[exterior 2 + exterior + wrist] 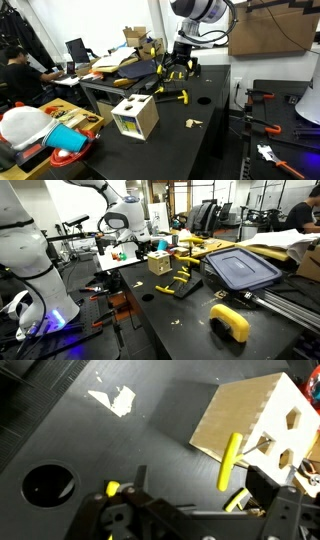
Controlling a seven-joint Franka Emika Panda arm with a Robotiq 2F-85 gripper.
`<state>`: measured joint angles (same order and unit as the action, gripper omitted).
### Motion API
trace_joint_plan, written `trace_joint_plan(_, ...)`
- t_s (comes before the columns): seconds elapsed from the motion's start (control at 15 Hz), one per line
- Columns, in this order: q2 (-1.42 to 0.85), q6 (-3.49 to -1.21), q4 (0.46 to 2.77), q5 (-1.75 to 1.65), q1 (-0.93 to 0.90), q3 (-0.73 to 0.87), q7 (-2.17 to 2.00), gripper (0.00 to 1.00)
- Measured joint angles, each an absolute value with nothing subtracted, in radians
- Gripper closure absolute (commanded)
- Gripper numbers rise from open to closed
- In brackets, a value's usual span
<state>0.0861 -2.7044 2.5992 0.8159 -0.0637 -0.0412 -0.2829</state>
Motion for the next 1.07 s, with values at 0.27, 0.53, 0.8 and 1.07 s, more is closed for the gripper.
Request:
trace_joint_plan(0.27, 0.015, -2.742, 2.523, 0.961, -0.068, -0.041, -0.16, 0.0)
trace_joint_plan(0.53, -0.108, -2.742, 2.433, 1.201, -0.076, -0.052, 0.05, 0.0)
trace_joint_plan(0.8, -0.218, -2.742, 2.367, 1.381, -0.075, -0.068, 0.219, 0.34)
trace_joint_plan(1.07, -0.264, -2.742, 2.347, 1.487, -0.074, -0.069, 0.321, 0.66)
